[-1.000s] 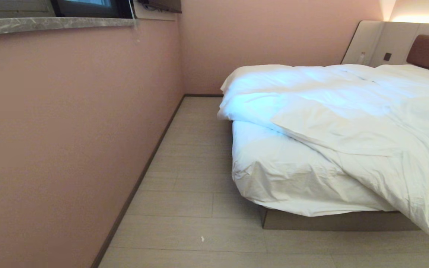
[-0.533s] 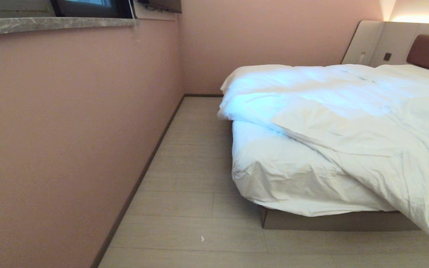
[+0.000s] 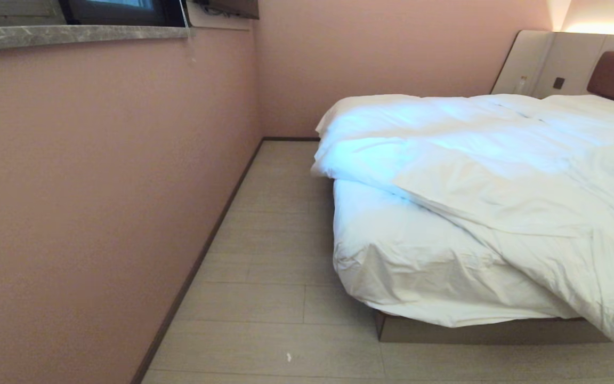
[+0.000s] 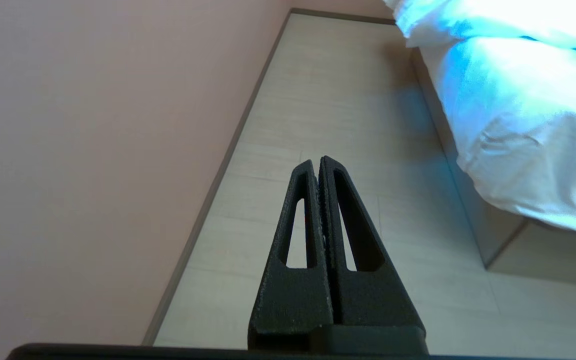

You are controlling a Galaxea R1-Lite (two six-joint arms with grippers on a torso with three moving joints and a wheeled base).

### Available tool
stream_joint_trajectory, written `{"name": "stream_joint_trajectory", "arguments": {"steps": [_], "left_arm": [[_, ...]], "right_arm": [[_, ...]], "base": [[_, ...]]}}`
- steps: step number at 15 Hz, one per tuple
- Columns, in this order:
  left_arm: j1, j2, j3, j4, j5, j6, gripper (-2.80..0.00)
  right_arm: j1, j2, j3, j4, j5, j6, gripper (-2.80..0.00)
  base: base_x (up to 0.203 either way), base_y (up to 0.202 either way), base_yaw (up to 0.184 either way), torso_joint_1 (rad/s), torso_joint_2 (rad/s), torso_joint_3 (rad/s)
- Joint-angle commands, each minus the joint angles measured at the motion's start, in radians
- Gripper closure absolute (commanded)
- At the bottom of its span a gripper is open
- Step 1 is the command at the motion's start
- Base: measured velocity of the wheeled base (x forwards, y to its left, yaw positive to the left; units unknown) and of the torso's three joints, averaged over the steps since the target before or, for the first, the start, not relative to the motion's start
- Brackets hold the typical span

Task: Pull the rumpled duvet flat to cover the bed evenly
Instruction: Hold the folded corner of the quilt

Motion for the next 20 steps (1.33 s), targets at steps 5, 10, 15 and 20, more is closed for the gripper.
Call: {"name": "stream_joint_trajectory", "arguments": {"steps": [5, 10, 15, 20], "left_arm": [[0.0, 0.0, 0.0, 0.0, 0.001, -0.001, 0.0], [0.0, 0.0, 0.0, -0.002, 0.001, -0.003, 0.0], [0.0, 0.0, 0.0, -0.002, 0.001, -0.004, 0.0], [0.0, 0.0, 0.0, 0.0, 0.001, -0.009, 0.0]], "right_arm": [[0.0, 0.0, 0.0, -0.001, 0.0, 0.001, 0.0], [0.0, 0.0, 0.0, -0.001, 0.0, -0.001, 0.0], [0.0, 0.0, 0.0, -0.001, 0.0, 0.001, 0.0], [0.0, 0.0, 0.0, -0.001, 0.0, -0.001, 0.0]], "base": [[0.195, 0.0, 0.0, 0.002, 0.0, 0.004], [0.198, 0.0, 0.0, 0.002, 0.0, 0.001], [0.197, 0.0, 0.0, 0.007, 0.0, 0.003], [0.064, 0.0, 0.001, 0.003, 0.0, 0.0]]}}
